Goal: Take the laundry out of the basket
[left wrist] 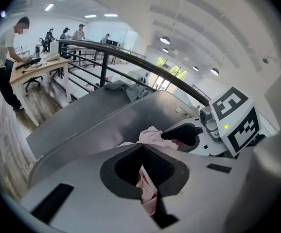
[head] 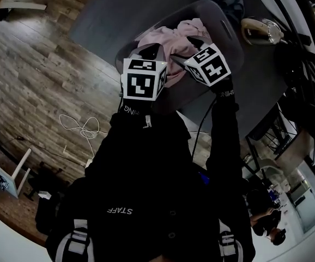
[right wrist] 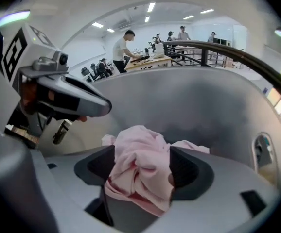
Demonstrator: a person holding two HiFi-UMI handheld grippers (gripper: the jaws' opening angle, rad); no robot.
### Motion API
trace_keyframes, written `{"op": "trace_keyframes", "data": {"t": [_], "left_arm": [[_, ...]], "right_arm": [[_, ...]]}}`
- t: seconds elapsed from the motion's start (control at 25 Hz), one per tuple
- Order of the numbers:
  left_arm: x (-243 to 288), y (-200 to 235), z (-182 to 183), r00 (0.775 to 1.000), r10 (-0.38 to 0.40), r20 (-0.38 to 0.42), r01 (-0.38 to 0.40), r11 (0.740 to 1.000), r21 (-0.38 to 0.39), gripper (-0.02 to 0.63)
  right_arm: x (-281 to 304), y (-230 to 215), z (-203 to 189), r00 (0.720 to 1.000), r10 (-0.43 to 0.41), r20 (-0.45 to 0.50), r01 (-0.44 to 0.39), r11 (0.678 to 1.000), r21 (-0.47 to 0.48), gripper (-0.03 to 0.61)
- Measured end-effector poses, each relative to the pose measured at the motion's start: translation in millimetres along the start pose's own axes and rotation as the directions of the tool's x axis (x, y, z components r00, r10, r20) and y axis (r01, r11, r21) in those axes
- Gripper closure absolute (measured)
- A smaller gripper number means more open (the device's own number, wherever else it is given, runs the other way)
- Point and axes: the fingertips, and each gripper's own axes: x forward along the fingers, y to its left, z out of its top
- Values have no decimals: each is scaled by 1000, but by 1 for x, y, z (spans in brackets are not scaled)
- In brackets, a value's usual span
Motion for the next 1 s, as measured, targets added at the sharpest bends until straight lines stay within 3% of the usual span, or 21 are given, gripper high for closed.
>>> {"op": "trace_keyframes", "data": {"t": [0.36,0.52,0.72,1.0], "left_arm": [[8,5,6,1000,18,2,-18,1000,-23,615],[5,5,6,1000,20,7,-20,999,-32,615],[1,5,4,1000,23,14,-23,999,-32,615],[-2,0,0,1000,14,19,-14,999,-31,615]], "right_arm": [[21,-18,-11,995,15,-103,-23,996,-80,175],[37,-33,-19,990,-23,-137,2,988,-152,101],[62,-37,-44,970,5,-243,-63,971,-230,32],[98,-41,-64,941,-33,-338,-68,957,-281,21]]}}
